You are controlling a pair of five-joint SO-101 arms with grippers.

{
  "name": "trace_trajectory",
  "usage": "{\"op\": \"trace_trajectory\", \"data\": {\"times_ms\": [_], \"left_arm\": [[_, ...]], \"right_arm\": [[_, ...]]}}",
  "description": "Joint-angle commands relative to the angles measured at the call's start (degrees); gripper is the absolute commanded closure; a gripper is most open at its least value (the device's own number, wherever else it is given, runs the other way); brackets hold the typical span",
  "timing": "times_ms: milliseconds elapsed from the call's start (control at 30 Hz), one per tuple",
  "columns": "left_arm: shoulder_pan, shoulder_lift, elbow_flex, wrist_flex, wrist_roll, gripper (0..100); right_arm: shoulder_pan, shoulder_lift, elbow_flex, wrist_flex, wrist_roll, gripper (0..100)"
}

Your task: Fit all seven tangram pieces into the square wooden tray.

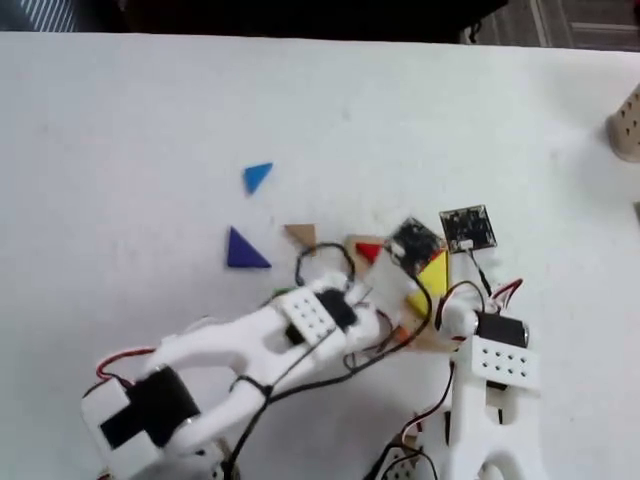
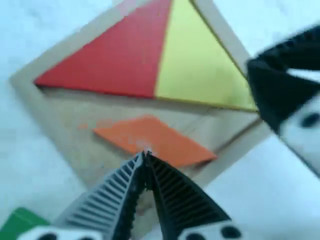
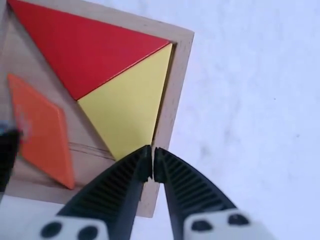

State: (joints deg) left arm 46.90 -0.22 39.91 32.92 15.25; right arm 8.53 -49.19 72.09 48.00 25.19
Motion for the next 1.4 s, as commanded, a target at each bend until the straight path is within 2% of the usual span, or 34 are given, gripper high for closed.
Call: {"op": "trace_trajectory", "data": {"times_ms": [0,333,867,1233,1367], "left_arm": [[4.2,-3.9,1.3,-2.9,0.4,98],[2.4,5.7,-3.1,-2.6,0.5,98],[-8.0,5.7,-5.7,-0.5,0.6,98],[-7.9,5.2,-5.7,-0.4,0.6,98],[-7.8,-1.5,-3.5,0.3,0.6,98]], "right_arm": [[0.3,-0.2,-0.9,-1.2,-0.4,98.1],[0.3,-0.2,-0.9,-1.2,-0.4,98.1],[0.3,-0.2,-0.8,-1.2,-0.4,98.1],[0.3,-0.2,-0.8,-1.2,-0.4,98.1],[0.3,-0.2,-0.8,-1.2,-0.4,98.1]]}}
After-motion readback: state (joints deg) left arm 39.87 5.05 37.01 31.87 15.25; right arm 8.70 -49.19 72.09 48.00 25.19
